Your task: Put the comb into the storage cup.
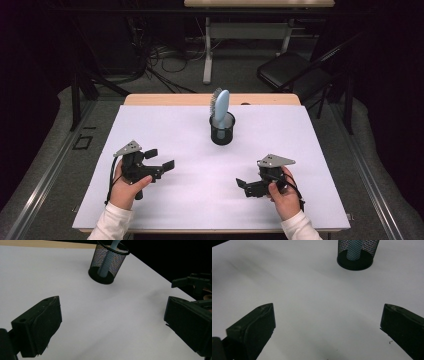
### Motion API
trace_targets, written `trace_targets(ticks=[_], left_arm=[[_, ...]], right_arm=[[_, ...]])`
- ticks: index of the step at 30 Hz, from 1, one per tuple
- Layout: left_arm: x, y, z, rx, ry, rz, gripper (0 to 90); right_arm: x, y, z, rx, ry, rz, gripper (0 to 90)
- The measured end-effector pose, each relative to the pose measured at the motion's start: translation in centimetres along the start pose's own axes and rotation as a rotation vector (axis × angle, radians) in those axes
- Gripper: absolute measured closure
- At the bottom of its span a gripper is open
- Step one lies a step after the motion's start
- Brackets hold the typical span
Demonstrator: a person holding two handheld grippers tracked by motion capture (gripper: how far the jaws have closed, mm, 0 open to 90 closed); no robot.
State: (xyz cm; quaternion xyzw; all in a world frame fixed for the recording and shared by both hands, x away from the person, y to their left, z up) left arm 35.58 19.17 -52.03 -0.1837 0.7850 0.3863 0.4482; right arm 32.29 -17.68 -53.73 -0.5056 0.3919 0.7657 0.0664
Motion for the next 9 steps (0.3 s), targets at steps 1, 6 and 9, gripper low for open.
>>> trace_targets(ticks=[1,6,9], left_arm=[[0.01,0.01,0.01,-0.003,-0.001,0.000,1.6],[0.09,-0.03,0.08,-0.008,-0.003,0.002,1.6],[0.10,-0.05,0.13,-0.010,-0.004,0.003,1.6]], right_arm=[[0.00,0.00,0.00,0.000,0.000,0.000,0.0],[0.09,-0.04,0.02,-0.001,0.001,0.002,0.0],[0.13,0.02,-0.06,0.002,-0.003,0.004,0.0]])
Point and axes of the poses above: each handheld gripper's, and its own axes: y roughly backward along the jaws, x roughly out of its underside, z roughly to its left, the point moved 3 cm from there along -y, roughly forward along the jaws, and after that the axes turned 9 degrees about -x, right-handed, at the moved point
